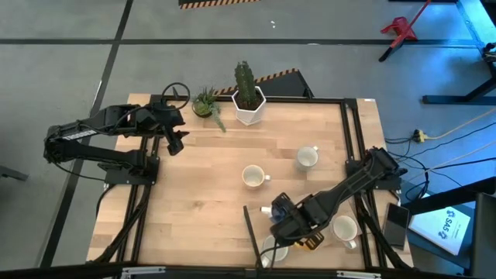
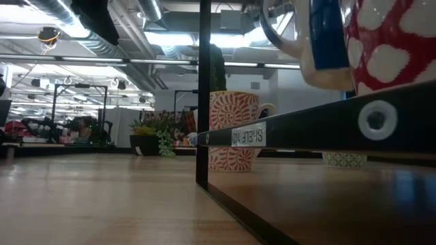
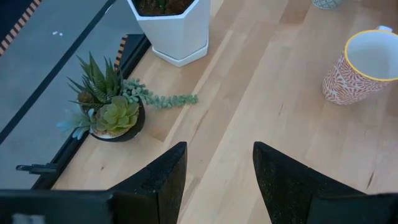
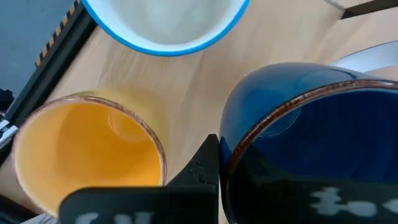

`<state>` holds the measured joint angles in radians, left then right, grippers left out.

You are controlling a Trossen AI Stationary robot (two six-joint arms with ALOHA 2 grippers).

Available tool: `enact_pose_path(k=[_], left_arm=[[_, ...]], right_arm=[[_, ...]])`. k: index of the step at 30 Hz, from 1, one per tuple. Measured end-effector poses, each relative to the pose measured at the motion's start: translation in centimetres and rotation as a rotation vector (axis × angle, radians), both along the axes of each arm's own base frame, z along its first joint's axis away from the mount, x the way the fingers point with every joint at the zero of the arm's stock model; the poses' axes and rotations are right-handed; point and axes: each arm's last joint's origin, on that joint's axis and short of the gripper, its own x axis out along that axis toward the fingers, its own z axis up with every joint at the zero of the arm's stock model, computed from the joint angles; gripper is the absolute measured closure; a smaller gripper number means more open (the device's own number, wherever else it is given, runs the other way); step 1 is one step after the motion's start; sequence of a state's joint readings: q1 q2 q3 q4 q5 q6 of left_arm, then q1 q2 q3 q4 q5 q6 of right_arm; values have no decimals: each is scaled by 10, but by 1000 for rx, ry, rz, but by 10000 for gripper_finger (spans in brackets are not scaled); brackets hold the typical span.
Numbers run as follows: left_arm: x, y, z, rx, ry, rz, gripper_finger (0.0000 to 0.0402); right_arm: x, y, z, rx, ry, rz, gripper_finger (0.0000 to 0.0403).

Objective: Place coffee mugs
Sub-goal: Put the blue mug on the shelf

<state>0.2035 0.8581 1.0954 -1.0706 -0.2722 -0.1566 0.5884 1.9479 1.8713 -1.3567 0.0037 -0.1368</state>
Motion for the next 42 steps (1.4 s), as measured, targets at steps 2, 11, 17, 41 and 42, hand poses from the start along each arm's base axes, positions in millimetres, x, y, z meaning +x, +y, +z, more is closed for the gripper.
enact_pose_path(k=[2,11,17,41,42], left_arm=[[0,0,0,0,0,-1,223],[0,0,0,1,1,-1,223],[0,0,0,1,1,-1,223],[0,0,0,7,3,-2,223],[0,0,0,7,3,-2,223]], right_arm=[[1,1,-4,0,19,4,403],[9,-3,-10,12,33,32,403],[15,-11,-10,21,23,23,403],[27,-9,-20,51,18,36,403],[27,-8,-22,51,29,39,403]])
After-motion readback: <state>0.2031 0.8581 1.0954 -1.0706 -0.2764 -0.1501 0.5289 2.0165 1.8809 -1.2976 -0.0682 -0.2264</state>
